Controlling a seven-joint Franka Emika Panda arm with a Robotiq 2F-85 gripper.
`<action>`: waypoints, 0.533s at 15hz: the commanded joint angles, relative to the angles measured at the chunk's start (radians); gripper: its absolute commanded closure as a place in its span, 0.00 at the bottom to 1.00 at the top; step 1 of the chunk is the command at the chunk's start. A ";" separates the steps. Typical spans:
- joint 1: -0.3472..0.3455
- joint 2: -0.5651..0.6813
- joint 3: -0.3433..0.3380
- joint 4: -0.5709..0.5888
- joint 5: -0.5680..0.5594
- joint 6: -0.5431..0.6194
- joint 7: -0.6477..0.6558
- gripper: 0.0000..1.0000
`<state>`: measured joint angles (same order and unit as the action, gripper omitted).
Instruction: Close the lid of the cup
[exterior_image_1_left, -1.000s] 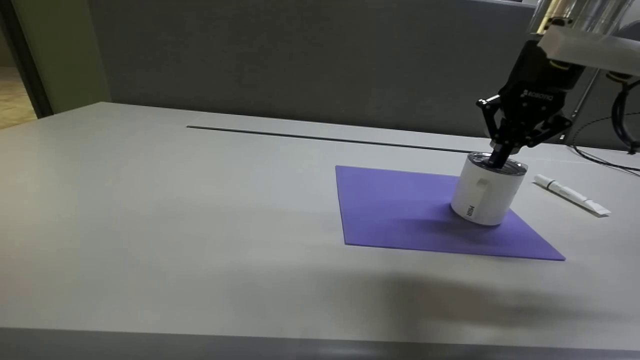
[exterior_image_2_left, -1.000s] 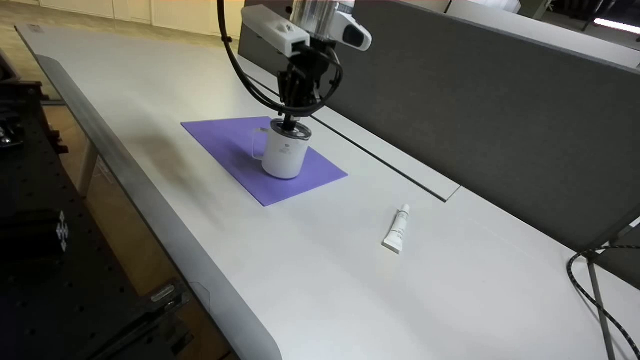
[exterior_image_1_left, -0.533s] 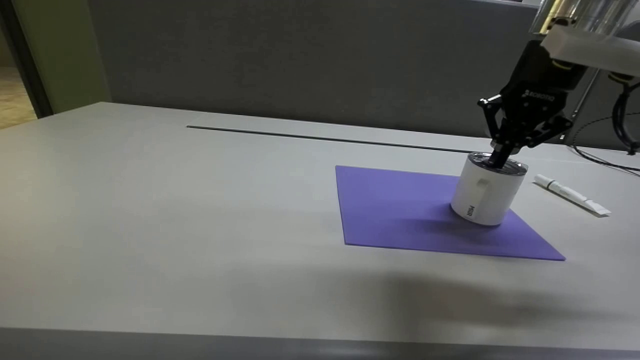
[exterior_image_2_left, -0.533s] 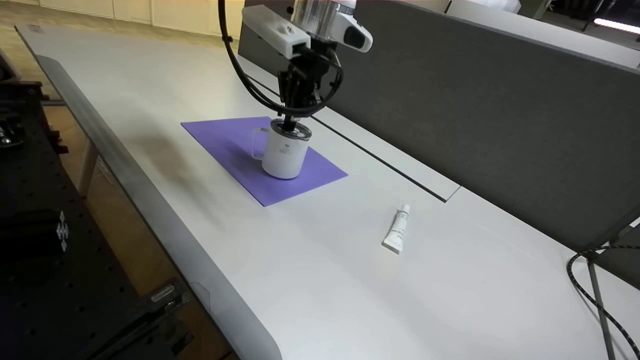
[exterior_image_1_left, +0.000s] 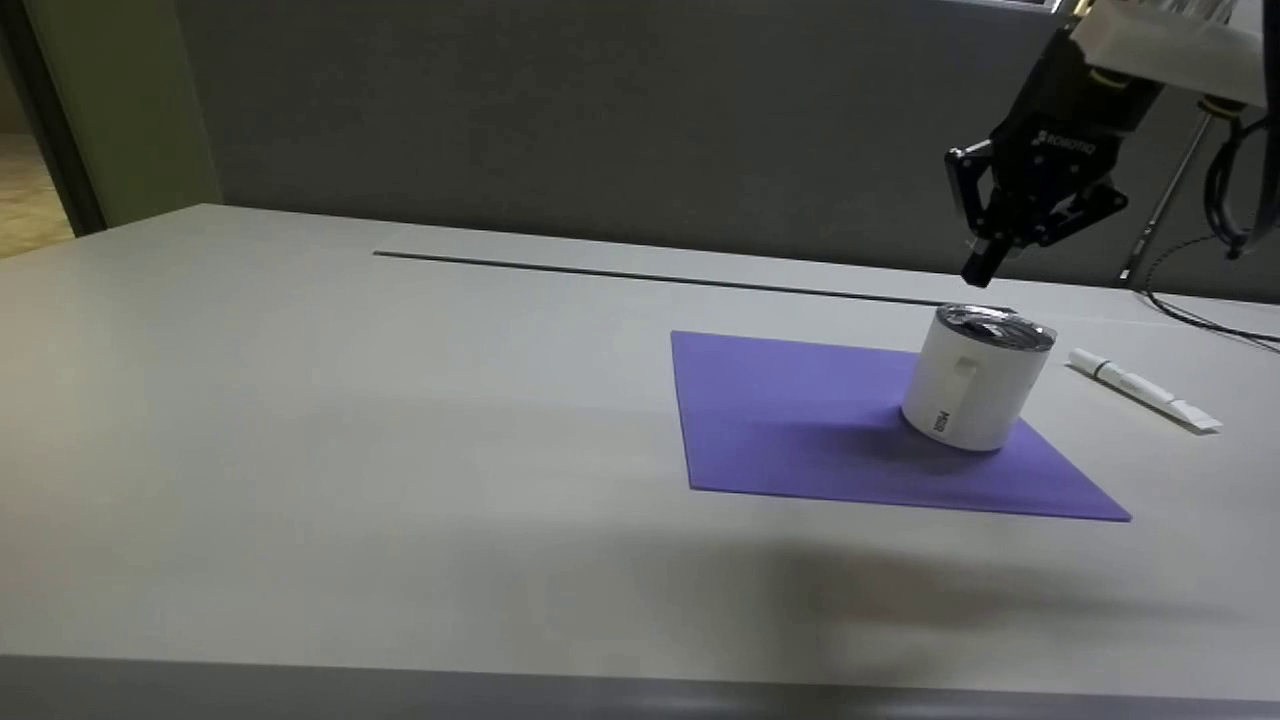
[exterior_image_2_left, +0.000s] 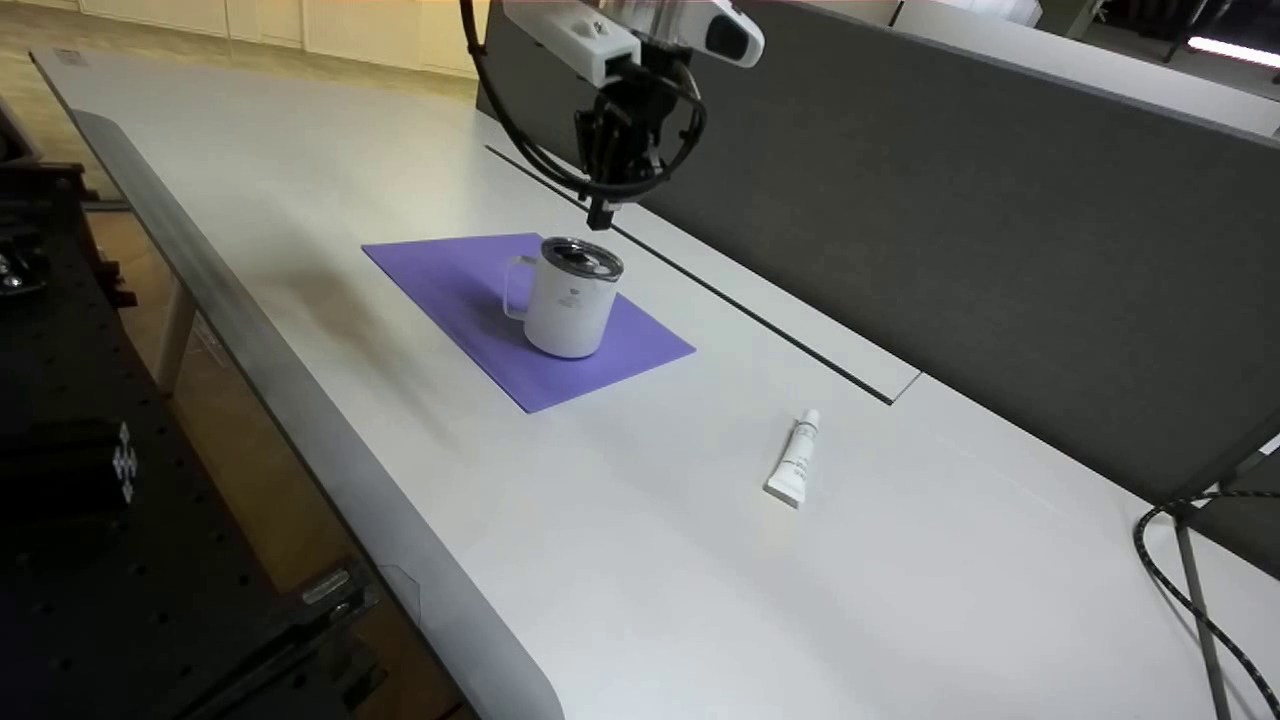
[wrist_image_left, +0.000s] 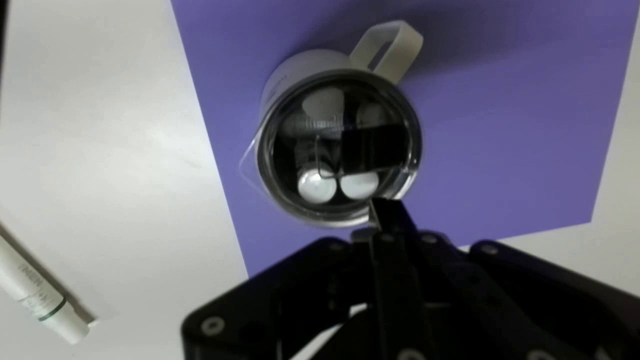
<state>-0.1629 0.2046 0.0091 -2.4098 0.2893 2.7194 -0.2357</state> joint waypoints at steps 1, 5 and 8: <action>0.022 -0.059 -0.023 0.025 -0.054 -0.060 0.052 1.00; 0.040 -0.079 -0.037 0.071 -0.123 -0.204 0.083 0.60; 0.054 -0.085 -0.045 0.092 -0.175 -0.266 0.112 0.40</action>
<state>-0.1333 0.1299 -0.0158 -2.3467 0.1642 2.5223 -0.1815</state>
